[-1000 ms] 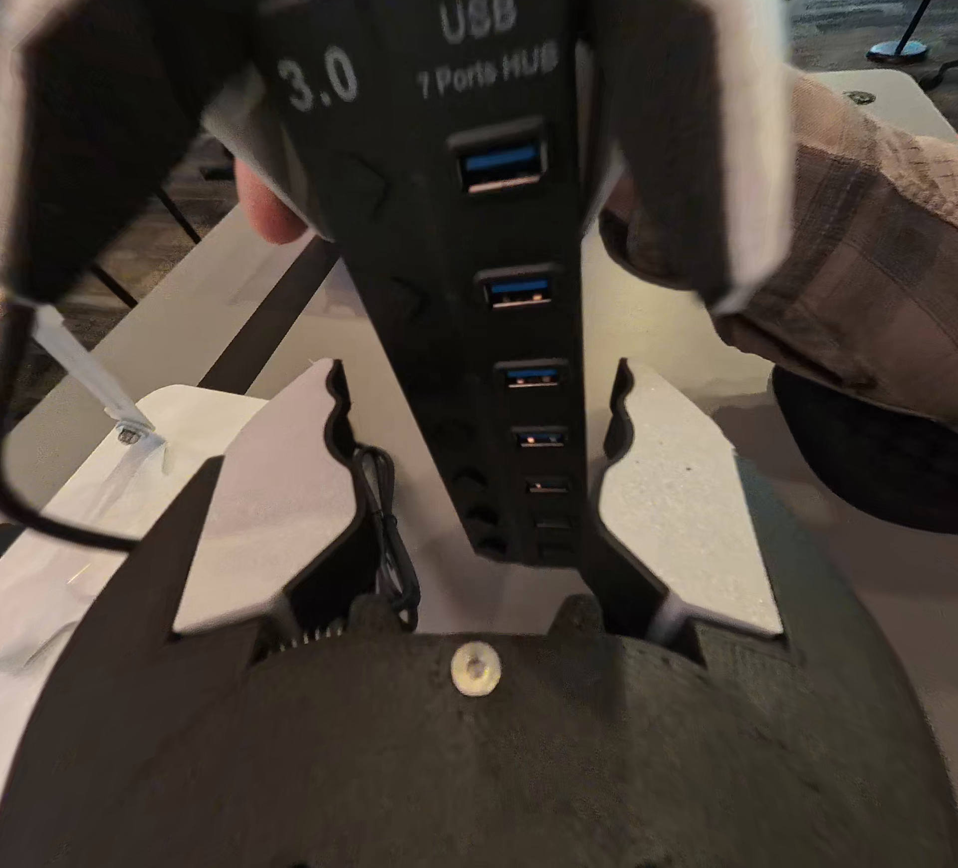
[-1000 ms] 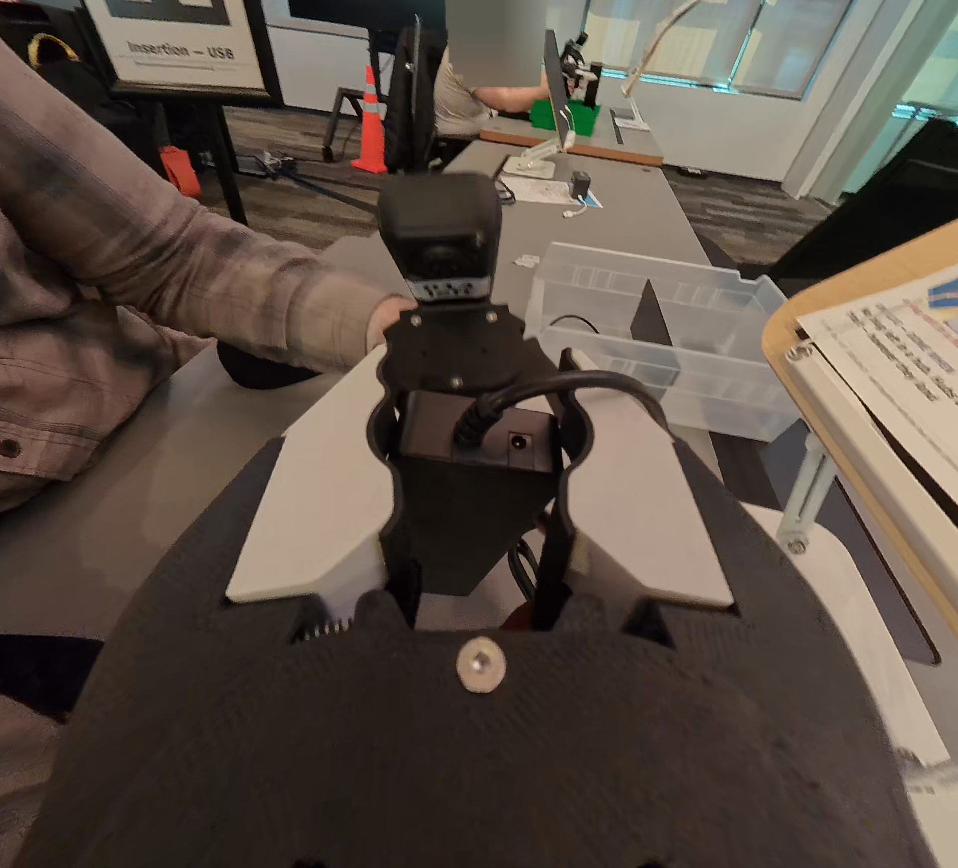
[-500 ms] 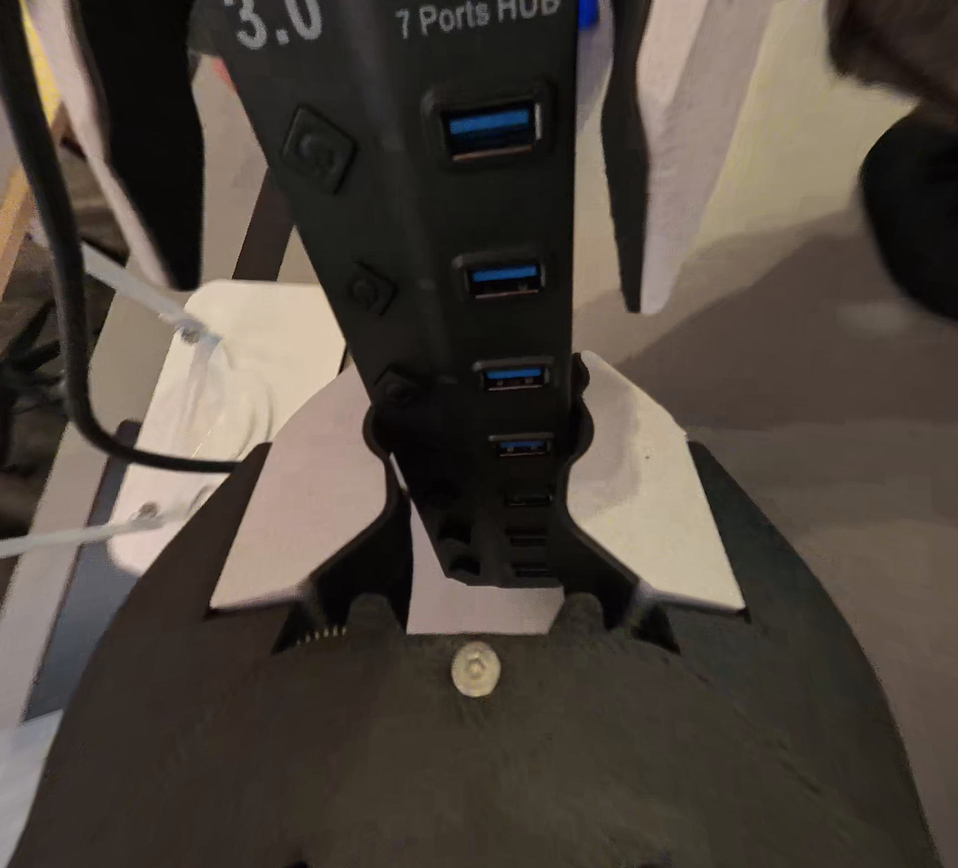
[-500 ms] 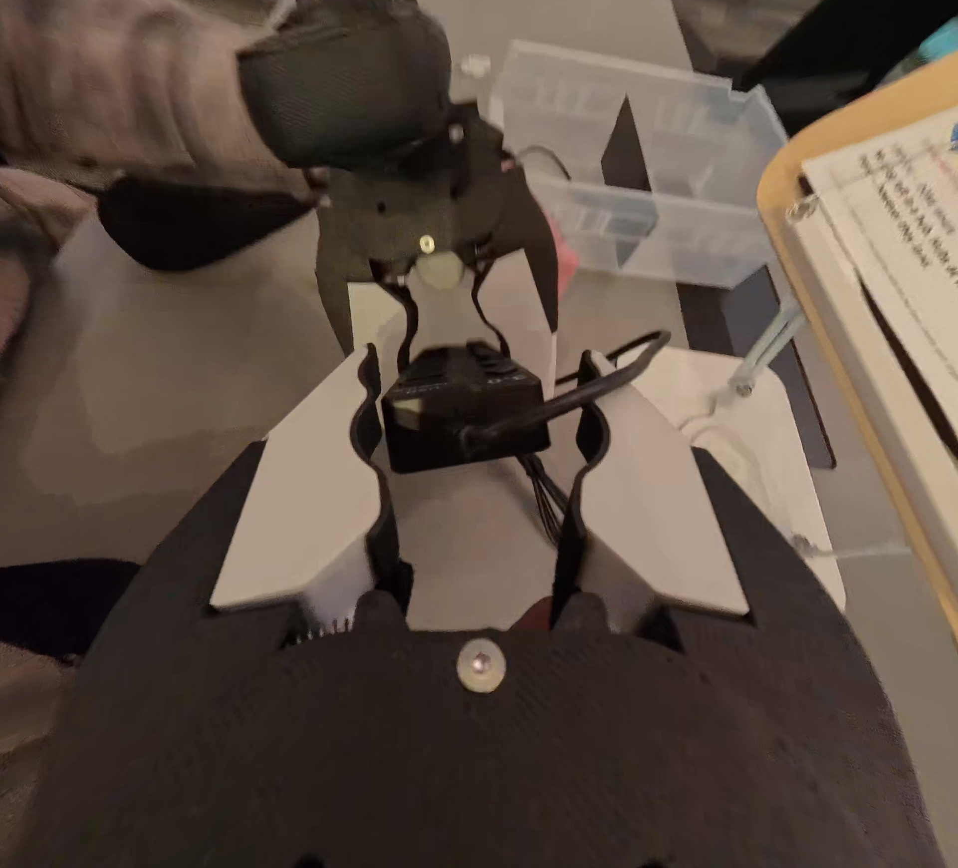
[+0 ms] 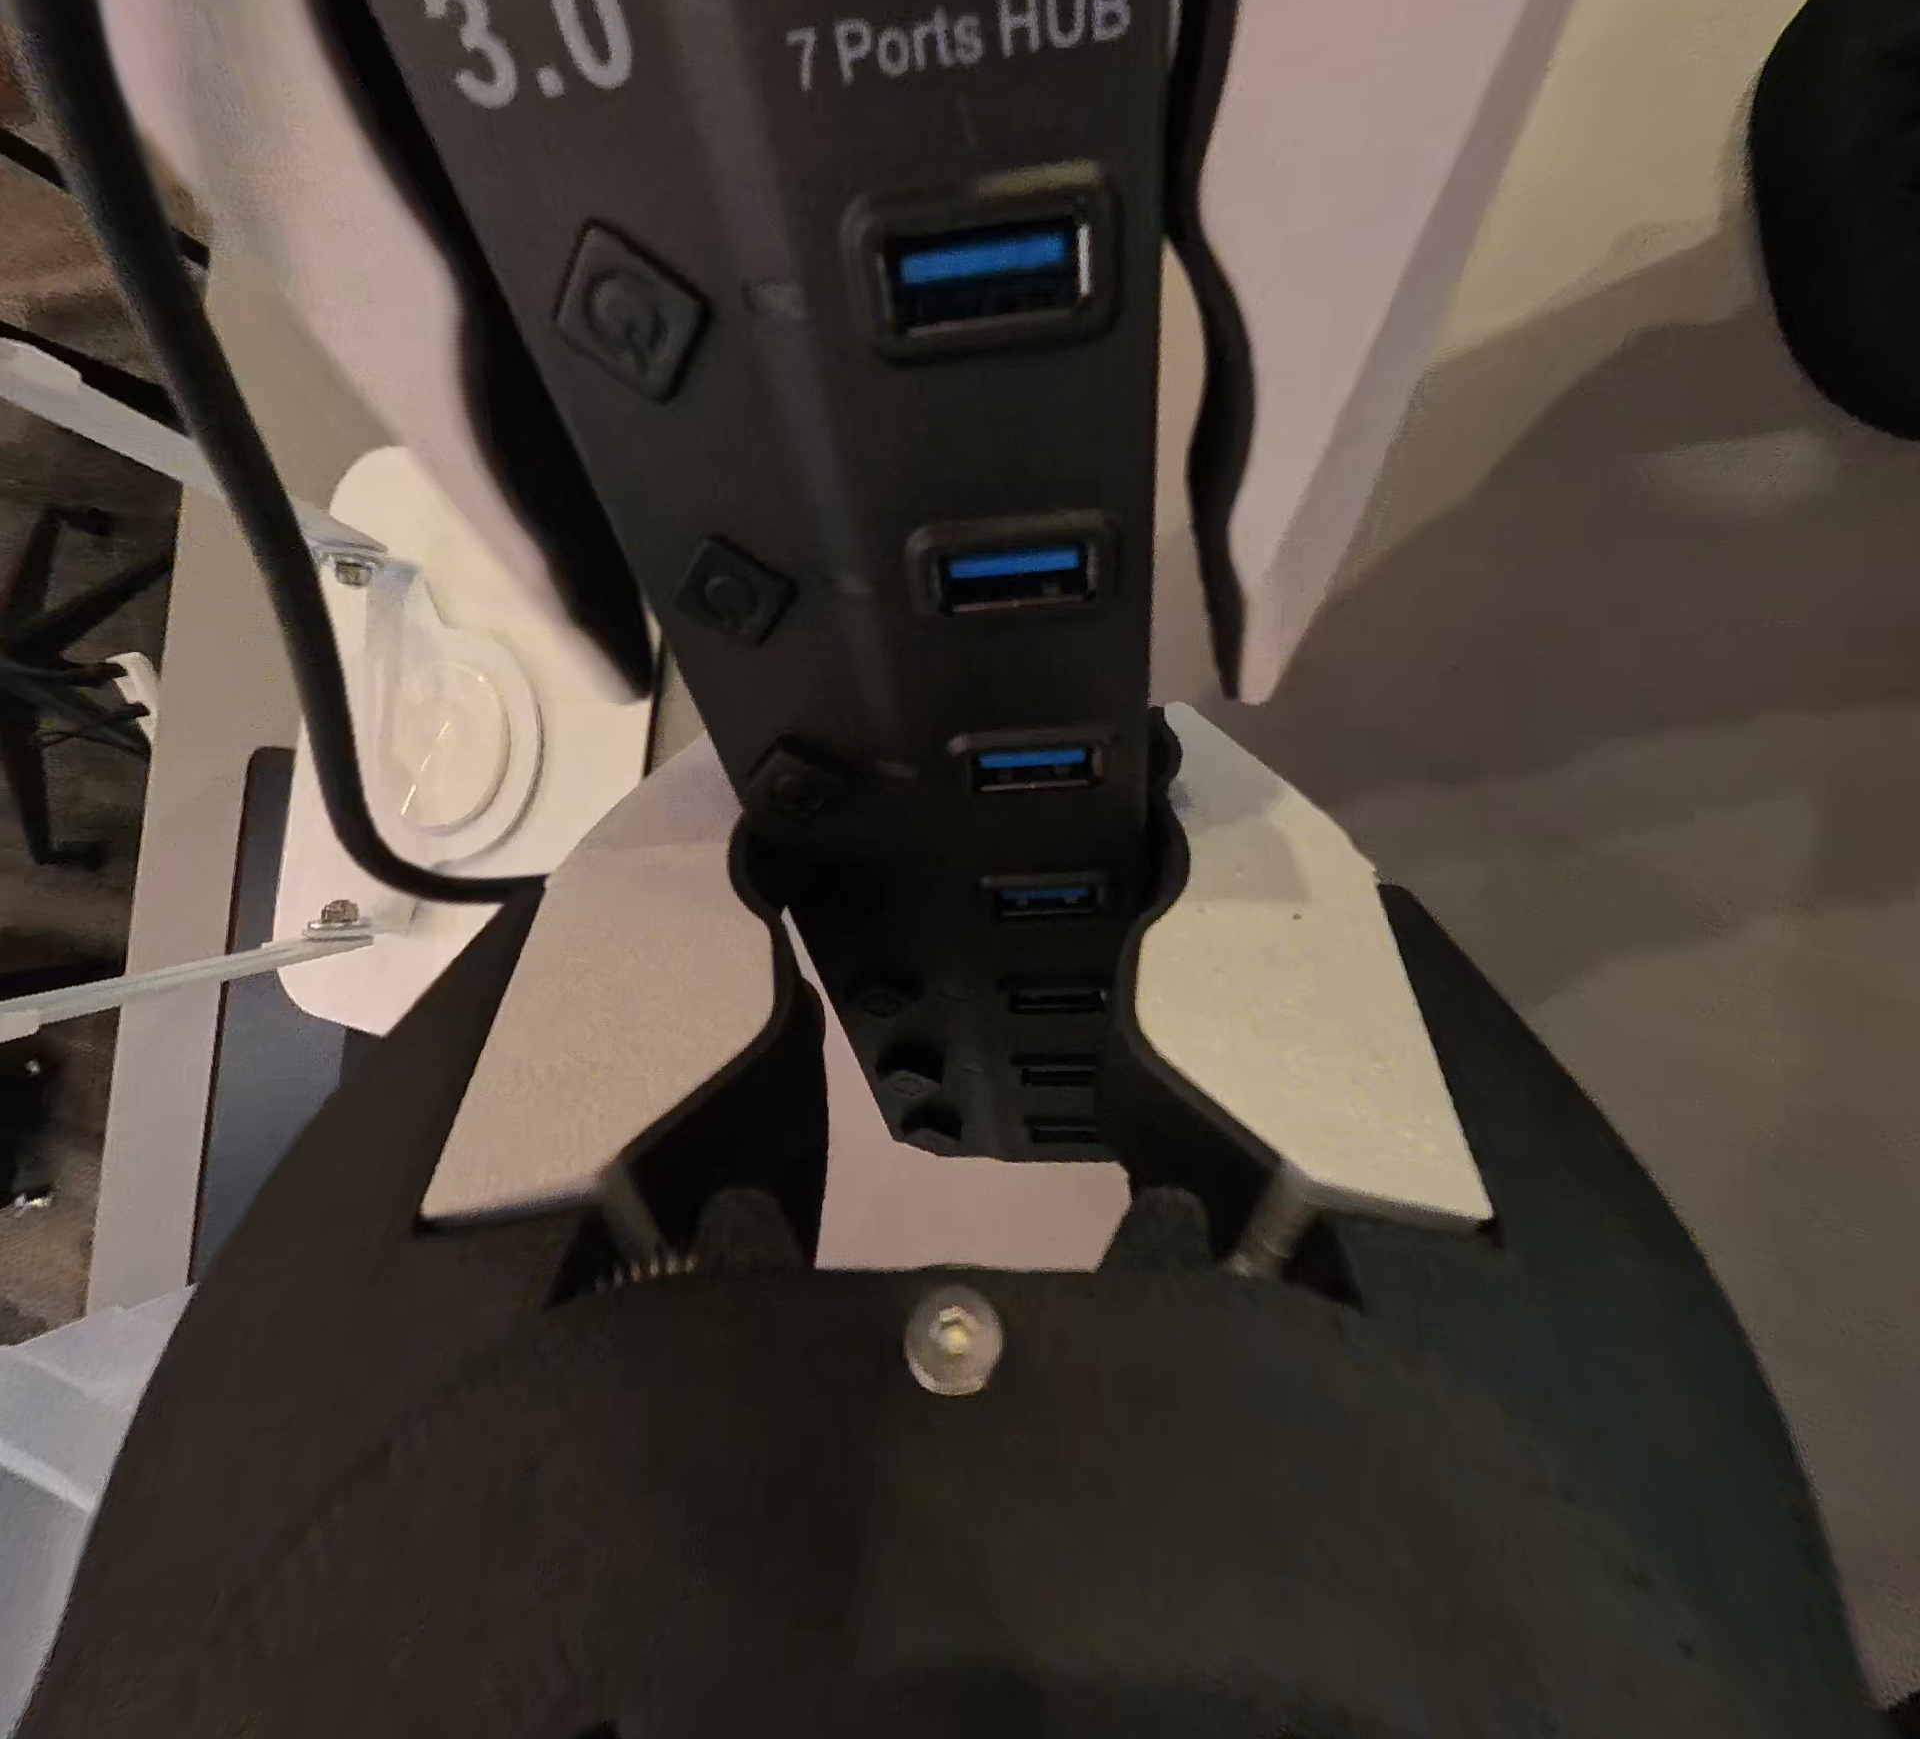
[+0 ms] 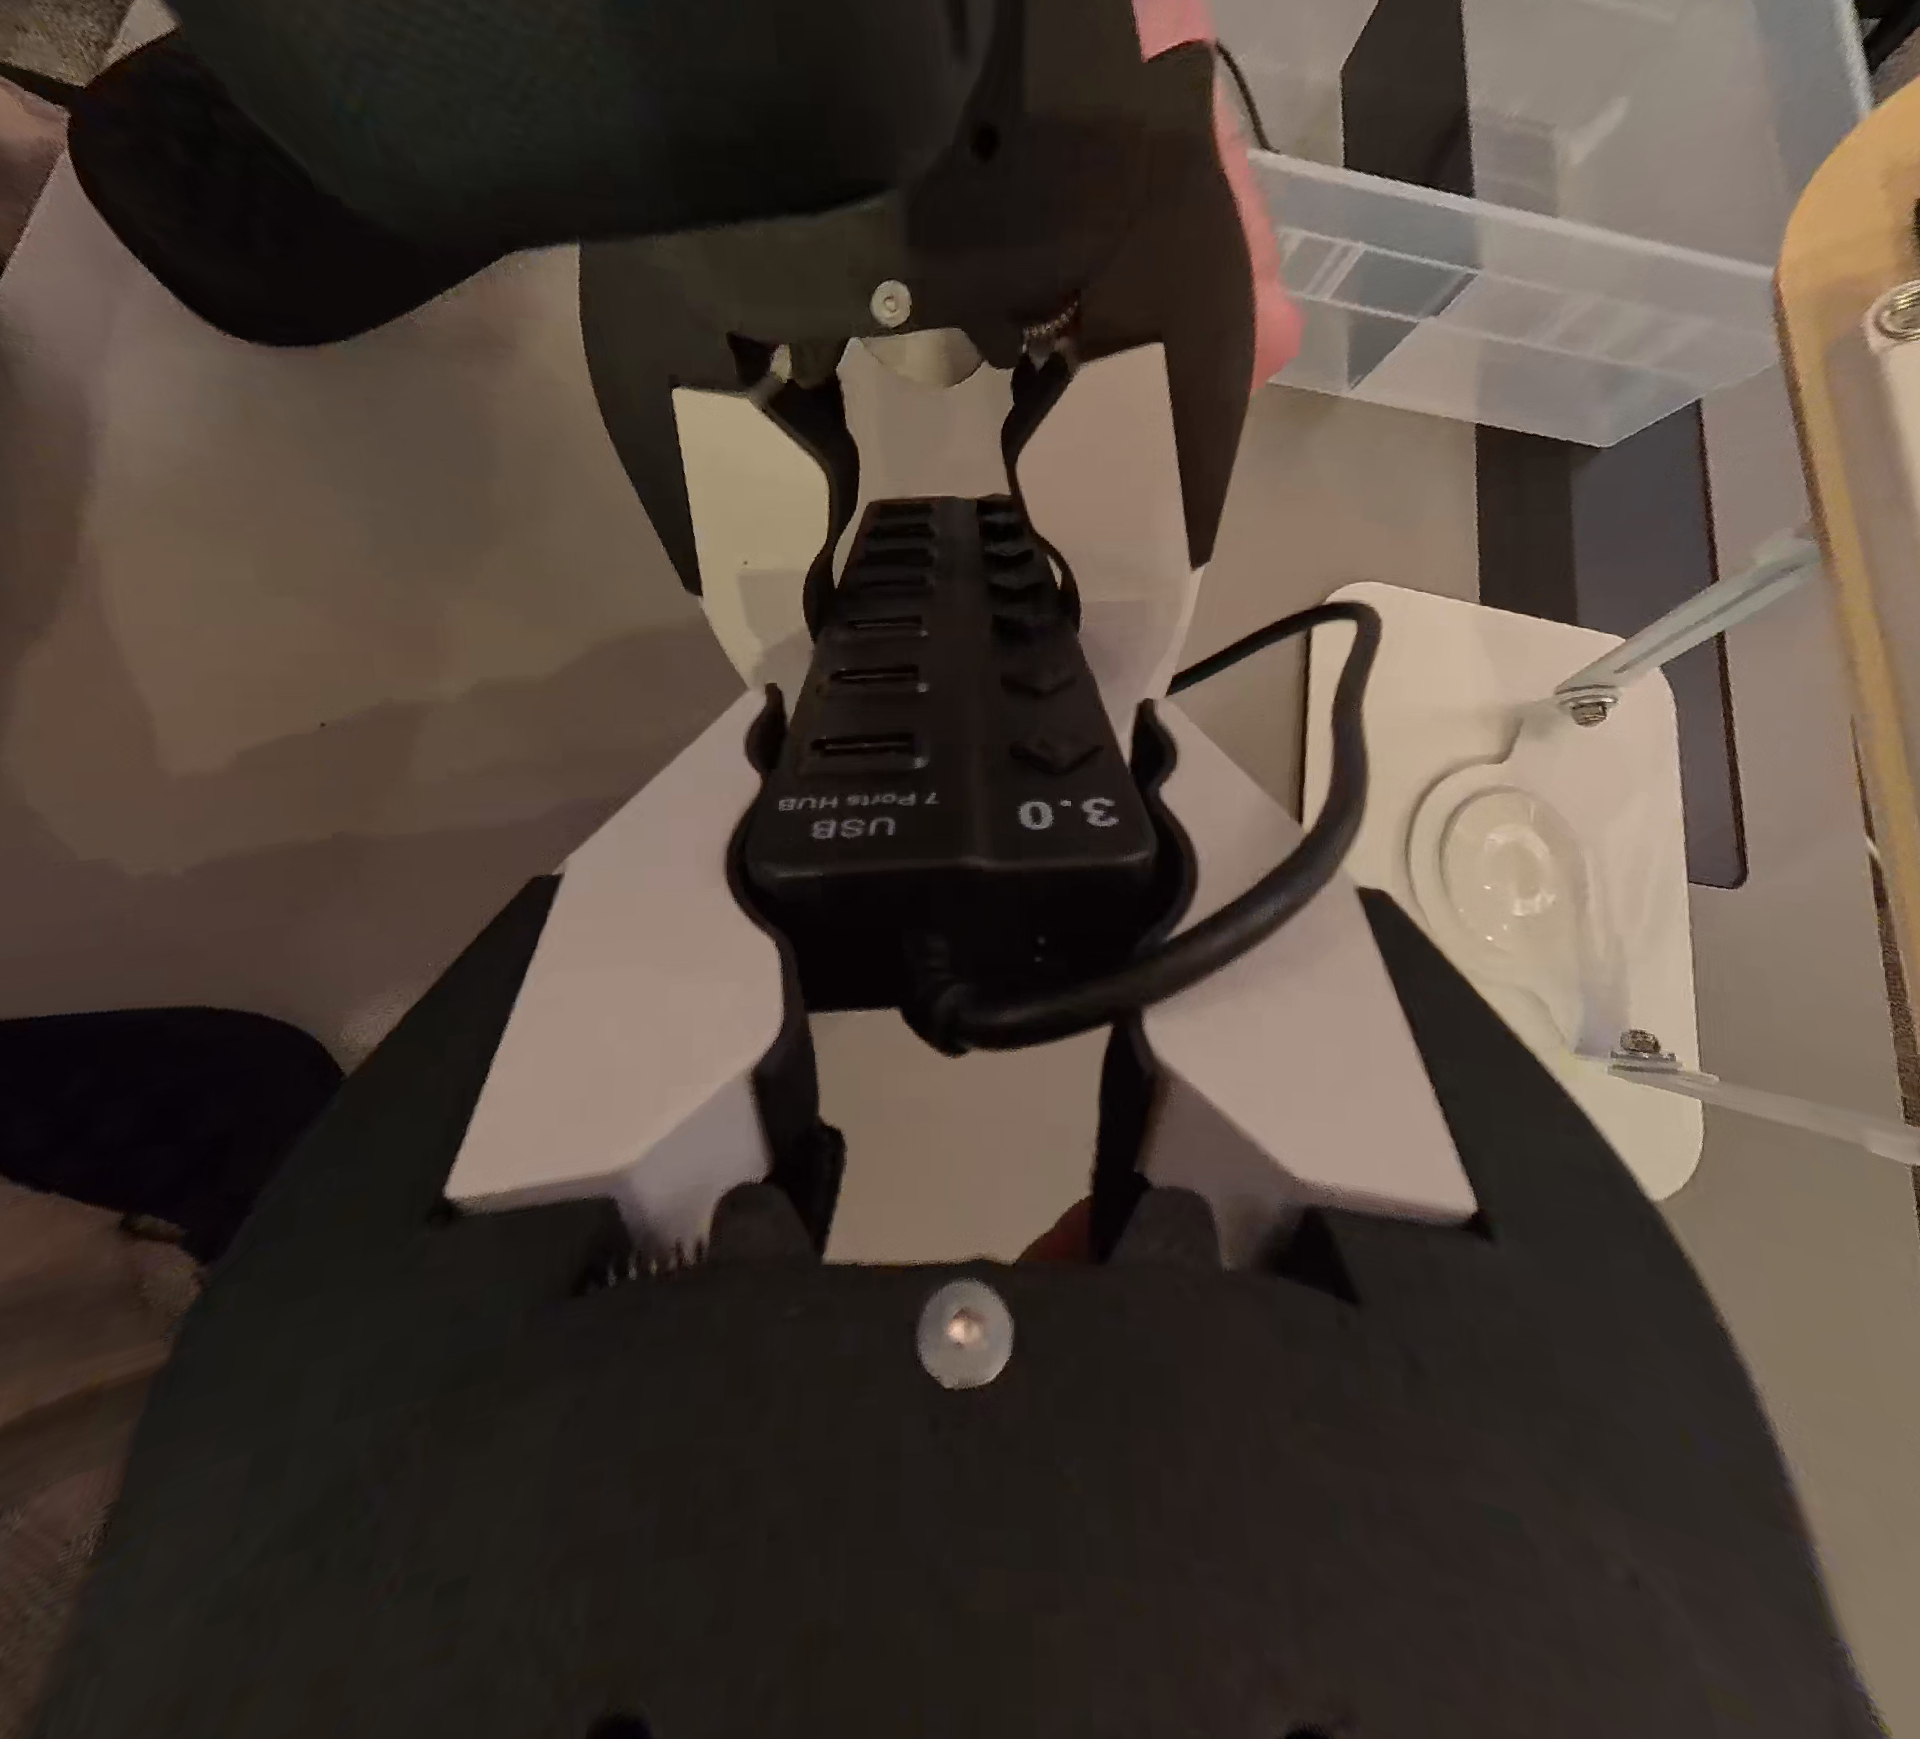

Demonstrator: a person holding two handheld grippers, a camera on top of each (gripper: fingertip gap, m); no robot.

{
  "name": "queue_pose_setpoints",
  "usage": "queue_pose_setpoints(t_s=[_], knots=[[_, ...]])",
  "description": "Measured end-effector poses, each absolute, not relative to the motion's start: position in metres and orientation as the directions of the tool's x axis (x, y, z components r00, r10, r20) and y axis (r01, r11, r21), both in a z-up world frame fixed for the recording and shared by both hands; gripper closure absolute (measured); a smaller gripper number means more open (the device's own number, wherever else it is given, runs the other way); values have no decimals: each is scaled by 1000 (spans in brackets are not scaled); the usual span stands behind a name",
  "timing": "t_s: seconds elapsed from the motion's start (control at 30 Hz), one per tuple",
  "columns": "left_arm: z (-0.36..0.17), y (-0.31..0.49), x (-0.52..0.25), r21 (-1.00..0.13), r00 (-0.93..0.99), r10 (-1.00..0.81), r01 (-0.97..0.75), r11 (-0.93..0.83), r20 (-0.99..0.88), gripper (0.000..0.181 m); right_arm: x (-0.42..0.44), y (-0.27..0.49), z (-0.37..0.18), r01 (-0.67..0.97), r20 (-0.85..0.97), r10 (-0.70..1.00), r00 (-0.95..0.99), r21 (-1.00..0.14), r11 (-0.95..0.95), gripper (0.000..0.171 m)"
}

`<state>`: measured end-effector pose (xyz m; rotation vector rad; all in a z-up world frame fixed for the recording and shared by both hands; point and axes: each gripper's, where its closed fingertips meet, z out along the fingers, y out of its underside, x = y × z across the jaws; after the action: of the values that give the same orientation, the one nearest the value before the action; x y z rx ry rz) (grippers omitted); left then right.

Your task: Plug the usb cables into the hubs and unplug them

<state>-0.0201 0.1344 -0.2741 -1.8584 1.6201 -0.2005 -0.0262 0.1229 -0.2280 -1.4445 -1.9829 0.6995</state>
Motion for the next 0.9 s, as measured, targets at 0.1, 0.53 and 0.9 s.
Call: queue_pose_setpoints(t_s=[0.1, 0.53, 0.9], knots=[[-274, 133, -21, -569, 221, -936, -822, -27, -275, 117, -27, 122, -228, 647, 136, 958, -253, -712, 272, 108], [-278, 134, -20, -552, 208, -941, -833, -28, -266, 117, -28, 122, -227, 654, 159, 953, -256, -698, 292, 109], [-256, 132, -35, -598, 264, -916, -801, -34, -301, 100, -16, 133, -228, 653, 146, 967, -208, -715, 249, 109]])
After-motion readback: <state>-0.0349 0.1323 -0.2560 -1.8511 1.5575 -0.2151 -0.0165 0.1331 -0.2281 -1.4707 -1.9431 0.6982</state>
